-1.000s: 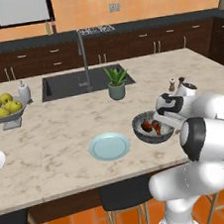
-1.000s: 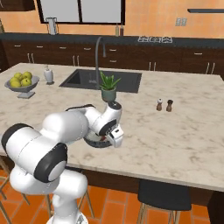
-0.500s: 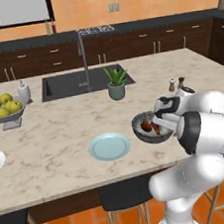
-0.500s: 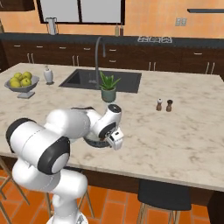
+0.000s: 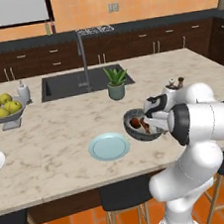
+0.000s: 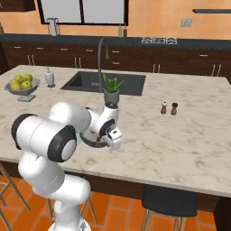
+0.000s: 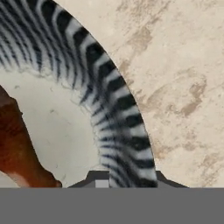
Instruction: Pick the chicken drumstick and bell pepper from their plates and place them in the bowl. Then put the bowl in the fridge.
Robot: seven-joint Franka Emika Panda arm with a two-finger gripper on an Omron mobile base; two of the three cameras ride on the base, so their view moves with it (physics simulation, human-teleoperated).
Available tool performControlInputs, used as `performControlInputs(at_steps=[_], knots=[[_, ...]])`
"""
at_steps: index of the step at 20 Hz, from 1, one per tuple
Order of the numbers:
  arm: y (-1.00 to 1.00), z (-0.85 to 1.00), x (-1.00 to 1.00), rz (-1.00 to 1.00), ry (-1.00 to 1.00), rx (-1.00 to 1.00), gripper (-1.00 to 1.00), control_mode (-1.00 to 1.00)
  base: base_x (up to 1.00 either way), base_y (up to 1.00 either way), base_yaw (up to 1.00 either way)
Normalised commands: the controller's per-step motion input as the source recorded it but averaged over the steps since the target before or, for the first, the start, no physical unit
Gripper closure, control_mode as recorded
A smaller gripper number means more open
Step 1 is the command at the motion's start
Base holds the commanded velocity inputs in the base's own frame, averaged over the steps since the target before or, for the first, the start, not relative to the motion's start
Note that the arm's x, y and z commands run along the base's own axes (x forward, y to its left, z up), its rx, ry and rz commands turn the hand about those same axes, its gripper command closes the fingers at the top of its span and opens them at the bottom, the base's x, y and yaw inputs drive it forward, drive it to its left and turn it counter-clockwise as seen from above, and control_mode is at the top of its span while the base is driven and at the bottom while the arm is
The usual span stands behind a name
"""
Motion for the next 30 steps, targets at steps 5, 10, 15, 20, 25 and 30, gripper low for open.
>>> performControlInputs(at_steps=[5, 10, 15, 20, 25, 30], knots=[[0.0, 0.24, -0.57, -0.16, -0.05, 0.0, 1.0, -1.0, 0.0, 0.0, 0.0], [0.0, 0.24, -0.83, -0.44, -0.04, 0.0, 1.0, -1.0, 0.0, 0.0, 0.0], [0.0, 0.44, -0.43, -0.63, 0.03, 0.0, 1.0, -1.0, 0.0, 0.0, 0.0], [0.0, 0.9, -0.5, -0.4, 0.05, 0.0, 1.0, -1.0, 0.0, 0.0, 0.0], [0.02, 0.92, -0.59, -0.03, 0.0, 0.03, 1.0, -1.0, 0.0, 0.0, 0.0], [0.31, 0.66, -0.66, 0.0, -0.11, 0.0, 1.0, -1.0, 0.0, 0.0, 0.0]])
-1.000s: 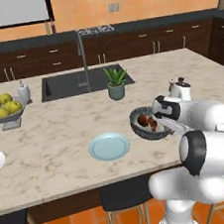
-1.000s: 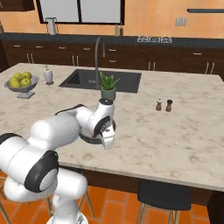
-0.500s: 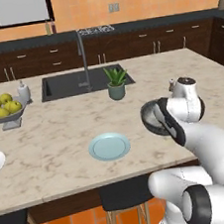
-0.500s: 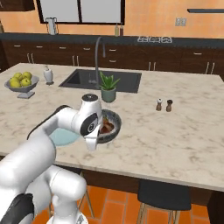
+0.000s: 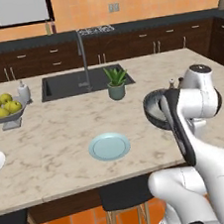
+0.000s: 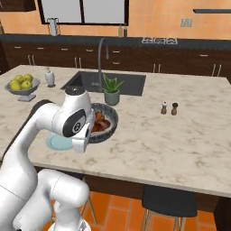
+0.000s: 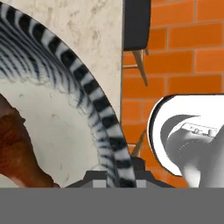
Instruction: Pick the chicken drumstick and bell pepper from their plates and place them in the bowl. Then put the bowl in the fridge.
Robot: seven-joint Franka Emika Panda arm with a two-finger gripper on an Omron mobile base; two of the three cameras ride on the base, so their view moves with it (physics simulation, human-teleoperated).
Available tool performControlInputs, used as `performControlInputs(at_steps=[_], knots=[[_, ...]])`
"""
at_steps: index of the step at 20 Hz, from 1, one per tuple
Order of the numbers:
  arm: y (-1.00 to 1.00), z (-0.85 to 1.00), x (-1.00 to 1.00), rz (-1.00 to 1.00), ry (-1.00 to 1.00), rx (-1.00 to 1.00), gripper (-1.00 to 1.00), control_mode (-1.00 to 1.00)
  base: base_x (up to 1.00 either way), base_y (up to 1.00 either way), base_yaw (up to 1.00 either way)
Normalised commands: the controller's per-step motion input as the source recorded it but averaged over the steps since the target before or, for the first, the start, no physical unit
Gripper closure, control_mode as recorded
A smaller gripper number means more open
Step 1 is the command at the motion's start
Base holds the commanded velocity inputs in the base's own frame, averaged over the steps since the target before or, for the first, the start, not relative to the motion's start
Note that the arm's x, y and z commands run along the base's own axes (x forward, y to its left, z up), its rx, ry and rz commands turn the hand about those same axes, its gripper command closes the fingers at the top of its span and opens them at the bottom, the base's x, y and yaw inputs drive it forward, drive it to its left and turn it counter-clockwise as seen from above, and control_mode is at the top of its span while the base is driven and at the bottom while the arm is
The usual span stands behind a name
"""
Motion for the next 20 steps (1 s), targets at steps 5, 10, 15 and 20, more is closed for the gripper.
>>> performControlInputs(at_steps=[5, 10, 15, 20], knots=[[0.24, 0.61, -0.63, 0.0, -0.01, 0.01, 1.0, -1.0, 0.0, 0.0, 0.0], [0.12, 0.27, -0.98, 0.0, 0.02, 0.05, 1.0, -1.0, 0.0, 0.0, 0.0], [0.0, 0.0, 0.0, 0.0, 0.0, 0.0, 1.0, 1.0, -0.63, -0.39, -0.17], [0.0, 0.0, 0.0, 0.0, 0.0, 0.0, 1.0, 1.0, -0.41, -0.78, -0.59]])
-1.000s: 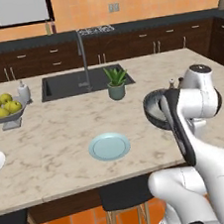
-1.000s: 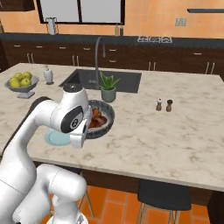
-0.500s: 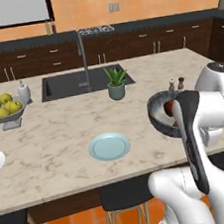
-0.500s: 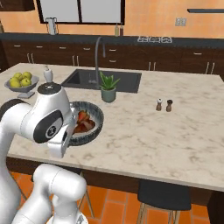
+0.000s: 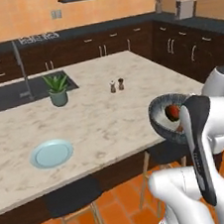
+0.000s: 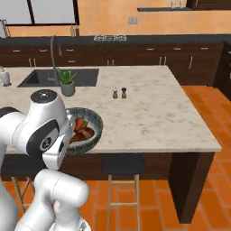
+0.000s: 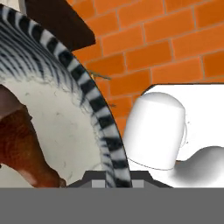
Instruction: Pick the chicken drumstick and bell pepper from their plates and place them in the bowl. Then put the bowl in the fridge.
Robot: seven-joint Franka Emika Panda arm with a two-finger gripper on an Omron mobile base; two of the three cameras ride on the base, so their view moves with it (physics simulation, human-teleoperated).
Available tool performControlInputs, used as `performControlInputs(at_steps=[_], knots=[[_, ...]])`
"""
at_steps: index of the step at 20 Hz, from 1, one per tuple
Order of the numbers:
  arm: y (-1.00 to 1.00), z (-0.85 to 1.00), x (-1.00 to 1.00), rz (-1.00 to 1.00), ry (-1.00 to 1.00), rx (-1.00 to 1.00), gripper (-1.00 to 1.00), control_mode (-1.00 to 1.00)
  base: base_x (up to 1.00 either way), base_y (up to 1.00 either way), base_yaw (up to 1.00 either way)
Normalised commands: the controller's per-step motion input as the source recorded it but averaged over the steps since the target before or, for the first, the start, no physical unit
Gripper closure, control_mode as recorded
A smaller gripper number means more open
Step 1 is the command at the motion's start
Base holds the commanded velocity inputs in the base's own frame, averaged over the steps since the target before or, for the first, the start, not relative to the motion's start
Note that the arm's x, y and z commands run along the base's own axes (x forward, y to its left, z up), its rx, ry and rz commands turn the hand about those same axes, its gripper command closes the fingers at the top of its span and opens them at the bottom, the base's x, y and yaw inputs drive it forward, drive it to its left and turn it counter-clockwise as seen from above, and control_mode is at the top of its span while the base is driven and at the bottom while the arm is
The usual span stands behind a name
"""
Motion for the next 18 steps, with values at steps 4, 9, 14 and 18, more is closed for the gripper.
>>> performControlInputs(at_steps=[4, 9, 14, 18], knots=[[0.0, 0.0, 0.0, 0.0, 0.0, 0.0, 1.0, 1.0, 0.0, -0.16, -0.96], [0.0, 0.0, 0.0, 0.0, 0.0, 0.0, 1.0, 1.0, 0.0, -0.01, -0.96], [0.0, 0.0, 0.0, 0.0, 0.0, 0.0, 1.0, 1.0, 0.55, -0.54, -0.44], [0.0, 0.0, 0.0, 0.0, 0.0, 0.0, 1.0, 1.0, 0.97, -0.95, -0.13]])
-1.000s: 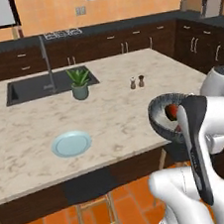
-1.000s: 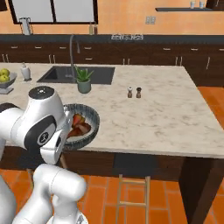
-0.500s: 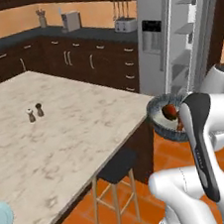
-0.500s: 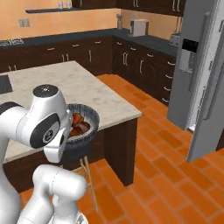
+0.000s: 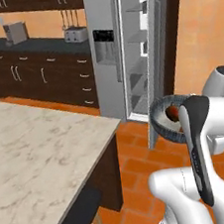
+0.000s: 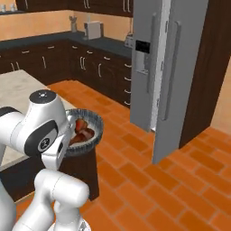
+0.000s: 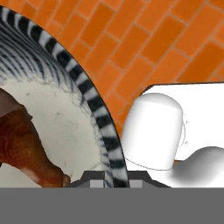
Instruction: Pick the chicken drumstick and bell pepper from their plates and place them in the bowl. Then put the bowl in the fridge.
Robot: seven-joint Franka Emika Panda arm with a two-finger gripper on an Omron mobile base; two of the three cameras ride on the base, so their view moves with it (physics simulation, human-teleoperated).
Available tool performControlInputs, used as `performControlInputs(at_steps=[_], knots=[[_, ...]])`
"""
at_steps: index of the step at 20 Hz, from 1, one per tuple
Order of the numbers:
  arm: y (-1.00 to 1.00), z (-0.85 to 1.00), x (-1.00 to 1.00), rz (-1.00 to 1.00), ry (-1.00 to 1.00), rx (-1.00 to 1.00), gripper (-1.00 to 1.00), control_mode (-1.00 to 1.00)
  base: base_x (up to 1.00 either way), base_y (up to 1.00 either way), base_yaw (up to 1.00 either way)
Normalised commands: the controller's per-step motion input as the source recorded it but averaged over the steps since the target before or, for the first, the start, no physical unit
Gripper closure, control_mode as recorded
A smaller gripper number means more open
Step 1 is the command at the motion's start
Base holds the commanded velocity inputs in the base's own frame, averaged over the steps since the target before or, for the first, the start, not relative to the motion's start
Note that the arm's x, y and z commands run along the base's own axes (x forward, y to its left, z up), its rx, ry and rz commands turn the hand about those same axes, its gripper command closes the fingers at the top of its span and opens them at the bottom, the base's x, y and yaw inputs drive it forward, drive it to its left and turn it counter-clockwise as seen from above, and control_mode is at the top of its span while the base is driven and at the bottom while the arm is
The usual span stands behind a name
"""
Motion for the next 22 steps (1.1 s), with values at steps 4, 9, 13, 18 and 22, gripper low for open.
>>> performControlInputs(at_steps=[4, 9, 13, 18, 22], knots=[[0.0, 0.0, 0.0, 0.0, 0.0, 0.0, 1.0, 1.0, 0.88, -1.0, 0.26], [0.0, 0.0, 0.0, 0.0, 0.0, 0.0, 1.0, 1.0, 0.09, -0.99, 0.58], [0.0, 0.0, 0.0, 0.0, 0.0, 0.0, 1.0, 1.0, 0.0, -0.88, 0.68], [0.0, 0.0, 0.0, 0.0, 0.0, 0.0, 1.0, 1.0, -0.03, -0.99, 0.51], [0.0, 0.0, 0.0, 0.0, 0.0, 0.0, 1.0, 1.0, 0.06, -1.0, 0.31]])
